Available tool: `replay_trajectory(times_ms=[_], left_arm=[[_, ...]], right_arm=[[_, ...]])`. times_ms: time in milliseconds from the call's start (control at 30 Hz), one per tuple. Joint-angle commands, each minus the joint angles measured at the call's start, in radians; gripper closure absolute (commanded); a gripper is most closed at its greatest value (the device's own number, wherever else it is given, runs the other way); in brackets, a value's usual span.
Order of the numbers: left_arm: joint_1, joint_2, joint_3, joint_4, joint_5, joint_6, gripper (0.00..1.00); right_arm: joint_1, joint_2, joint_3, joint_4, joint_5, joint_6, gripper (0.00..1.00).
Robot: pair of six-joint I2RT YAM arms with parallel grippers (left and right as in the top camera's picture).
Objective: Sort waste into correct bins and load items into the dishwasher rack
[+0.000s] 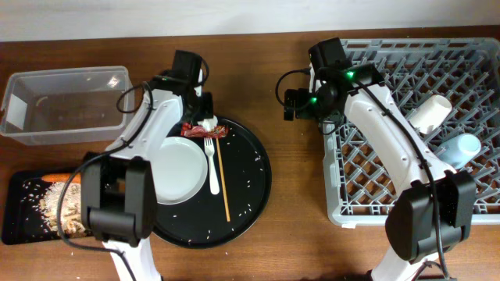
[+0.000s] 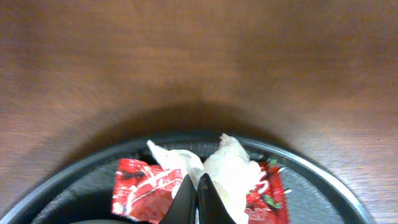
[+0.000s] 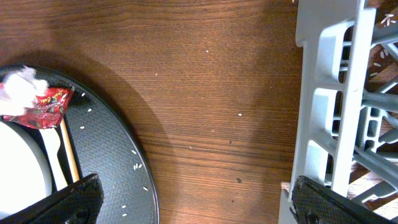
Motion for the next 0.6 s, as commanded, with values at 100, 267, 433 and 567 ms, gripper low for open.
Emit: replay_trajectory(times_ms=[100,267,433,567], left_arm=[[0.129,-0.148,0.066,0.056,-0.107,-0.035,1.0],[0.344,-0.148,0.066,0.189,-0.183,-0.066,1.0],[0.488,-0.129,0.062,0.17,-0.324,-0.066,1.0],[0.506,-0.079,0.058,0.16,-0.335,-0.062,0.85]], right_arm=[[-0.005,-0.01,0.015,0.0,0.006,0.008,0.01],[-0.005,-0.01,0.015,0.0,0.006,0.008,0.01],[-0.005,-0.01,0.015,0.0,0.006,0.008,0.01],[-0.005,-0.01,0.015,0.0,0.006,0.008,0.01]])
